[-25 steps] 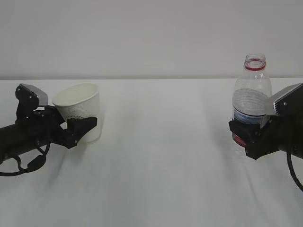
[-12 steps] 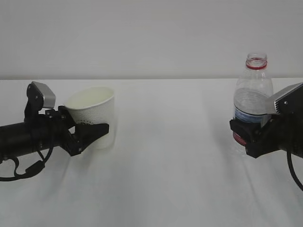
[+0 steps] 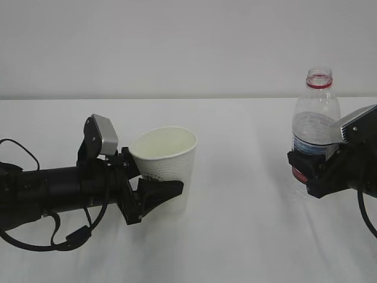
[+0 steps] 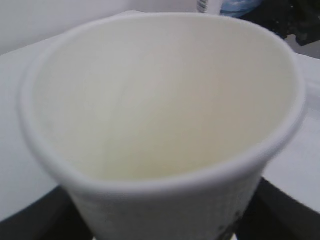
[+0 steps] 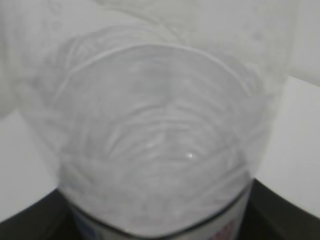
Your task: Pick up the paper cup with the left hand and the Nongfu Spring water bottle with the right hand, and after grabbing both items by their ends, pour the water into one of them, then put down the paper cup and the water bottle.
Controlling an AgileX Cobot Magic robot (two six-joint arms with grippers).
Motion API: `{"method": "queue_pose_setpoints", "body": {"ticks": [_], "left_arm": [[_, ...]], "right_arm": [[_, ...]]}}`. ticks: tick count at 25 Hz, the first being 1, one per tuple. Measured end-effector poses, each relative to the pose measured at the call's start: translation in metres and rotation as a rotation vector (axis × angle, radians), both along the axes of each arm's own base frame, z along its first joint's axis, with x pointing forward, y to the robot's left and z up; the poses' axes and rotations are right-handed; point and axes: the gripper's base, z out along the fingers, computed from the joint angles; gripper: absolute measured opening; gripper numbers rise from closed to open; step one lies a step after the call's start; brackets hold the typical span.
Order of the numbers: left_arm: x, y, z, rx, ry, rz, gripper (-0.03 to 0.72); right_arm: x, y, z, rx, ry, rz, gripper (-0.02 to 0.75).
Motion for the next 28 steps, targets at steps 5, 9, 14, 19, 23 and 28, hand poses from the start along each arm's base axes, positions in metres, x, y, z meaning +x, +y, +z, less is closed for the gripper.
{"method": "queue_pose_setpoints", "body": {"ticks": [5,9,14,19,23,28], "left_arm": [[-0.01,-0.015,0.0,-0.001,0.002,-0.044,0.537],[-0.019,-0.028,0.0,0.005,0.001,-0.092,0.537],[-0.021,-0.048,0.003,0.04,-0.028,-0.141,0.537],[-0.021,-0.064,0.008,0.04,-0.039,-0.169,0.537],[-0.023,-0.071,0.008,0.052,-0.038,-0.182,0.537],[-0.031,-0.077,0.005,0.085,-0.03,-0.204,0.537]], "right_arm": [[-0.002,0.001,0.006,-0.003,-0.008,0.014,0.484],[-0.009,0.0,0.019,-0.007,-0.025,0.003,0.484],[-0.026,-0.002,0.029,-0.038,-0.027,-0.008,0.484],[-0.031,-0.004,0.035,-0.058,-0.033,-0.015,0.484],[-0.033,-0.004,0.041,-0.075,-0.043,-0.019,0.484],[-0.035,-0.005,0.043,-0.131,-0.067,0.0,0.484]]}}
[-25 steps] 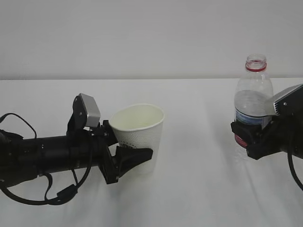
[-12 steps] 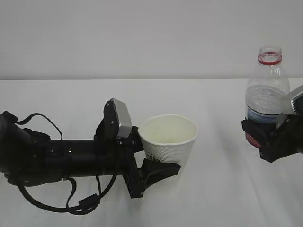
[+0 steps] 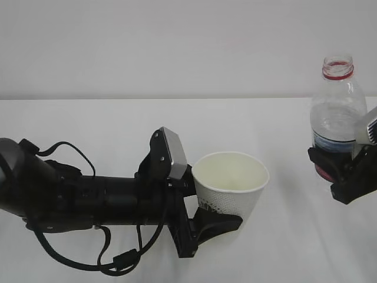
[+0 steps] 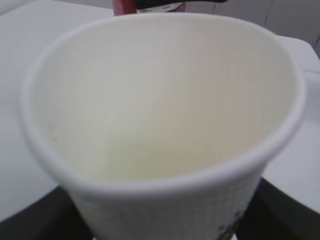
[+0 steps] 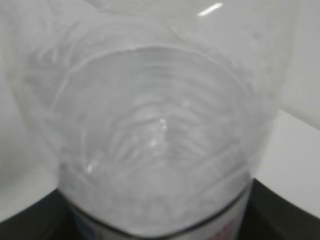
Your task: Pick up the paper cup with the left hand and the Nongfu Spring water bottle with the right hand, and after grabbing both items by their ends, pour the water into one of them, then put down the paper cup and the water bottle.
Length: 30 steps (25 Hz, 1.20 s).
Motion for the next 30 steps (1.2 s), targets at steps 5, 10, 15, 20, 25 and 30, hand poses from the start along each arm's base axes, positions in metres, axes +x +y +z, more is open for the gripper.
{"method": "queue_pose_setpoints", "body": {"ticks": [5,10,15,20,25,30], "left_arm": [[-0.005,-0.008,0.0,0.01,-0.006,-0.024,0.537],[0.0,-0.02,0.01,-0.022,-0.046,-0.038,0.537],[0.006,-0.024,0.013,-0.011,-0.066,-0.03,0.537],[0.007,-0.023,0.011,0.019,-0.065,-0.02,0.537],[0.007,-0.023,0.01,0.027,-0.064,-0.017,0.537],[0.007,-0.023,0.01,0.027,-0.064,-0.017,0.536]], "right_arm": [[0.0,0.0,-0.001,-0.055,-0.012,0.022,0.484],[0.0,-0.001,-0.001,-0.13,-0.04,0.054,0.484],[0.001,-0.002,0.0,-0.185,-0.066,0.062,0.484],[0.001,-0.004,0.0,-0.232,-0.089,0.059,0.484],[0.002,-0.004,0.001,-0.294,-0.122,0.086,0.484],[0.002,-0.004,0.001,-0.326,-0.137,0.096,0.484]]}}
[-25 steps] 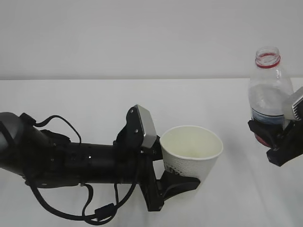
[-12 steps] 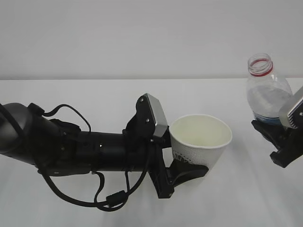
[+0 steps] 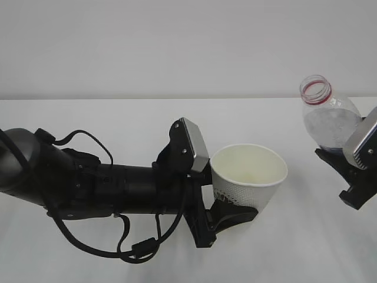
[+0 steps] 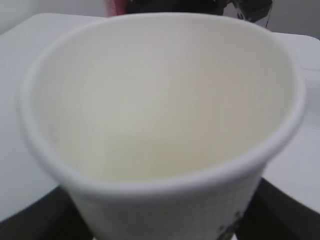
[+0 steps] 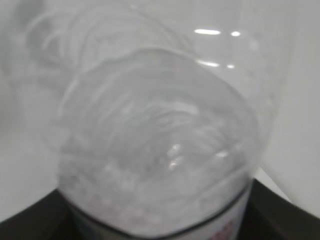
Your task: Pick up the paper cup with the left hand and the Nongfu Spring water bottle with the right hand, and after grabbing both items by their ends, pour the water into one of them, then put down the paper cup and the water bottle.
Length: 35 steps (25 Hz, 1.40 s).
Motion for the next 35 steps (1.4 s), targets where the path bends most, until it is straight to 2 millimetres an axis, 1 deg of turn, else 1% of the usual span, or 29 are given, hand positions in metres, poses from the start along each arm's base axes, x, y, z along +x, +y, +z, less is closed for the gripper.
{"method": "queue_pose_setpoints", "body": {"ticks": [16,21,26,32,35], "left_arm": [[-0.0003,-0.0001,0.0,0.0,-0.001,-0.004,0.53],[-0.0004,-0.0002,0.0004,-0.004,-0.001,-0.005,0.529],[-0.0009,-0.0008,0.0018,-0.021,-0.003,-0.011,0.528],[-0.002,-0.0014,0.0032,-0.036,-0.006,-0.025,0.528],[-0.0024,-0.0015,0.0034,-0.039,-0.007,-0.031,0.528]], "right_arm": [[0.0001,0.0,0.0002,-0.009,-0.005,0.003,0.484],[0.0003,0.0001,0.0008,0.041,0.004,-0.016,0.484],[0.0008,0.0009,0.0025,0.054,-0.013,-0.012,0.484],[0.0012,0.0017,0.0044,0.016,-0.049,0.014,0.484],[0.0016,0.0023,0.0059,-0.044,-0.088,0.046,0.484]]}}
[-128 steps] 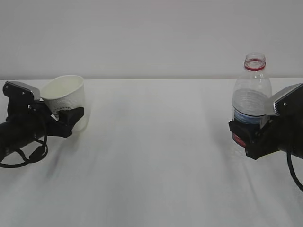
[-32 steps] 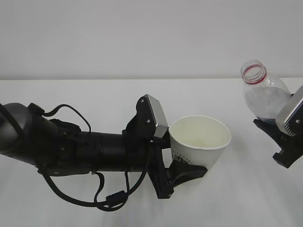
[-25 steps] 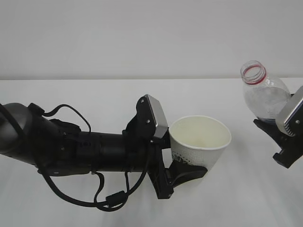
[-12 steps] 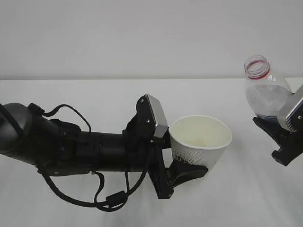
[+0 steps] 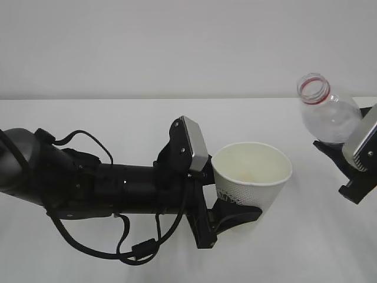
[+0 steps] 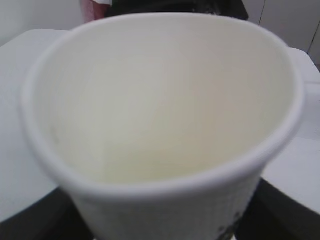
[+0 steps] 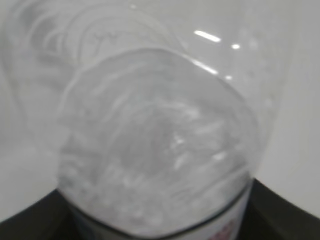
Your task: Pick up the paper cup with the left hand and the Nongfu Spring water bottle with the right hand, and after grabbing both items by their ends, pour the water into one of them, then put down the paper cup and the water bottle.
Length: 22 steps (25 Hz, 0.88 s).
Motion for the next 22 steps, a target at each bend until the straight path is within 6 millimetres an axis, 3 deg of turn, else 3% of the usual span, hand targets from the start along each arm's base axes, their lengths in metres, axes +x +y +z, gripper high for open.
{"method": "queue_pose_setpoints", "body": {"ticks": [22], "left_arm": [[-0.0036,-0.0007,0.0008,-0.009,-0.002,-0.042,0.528]], "right_arm": [[0.0042,-0.0016,-0.0007,-0.221,-0.118,0.054,0.484]]}}
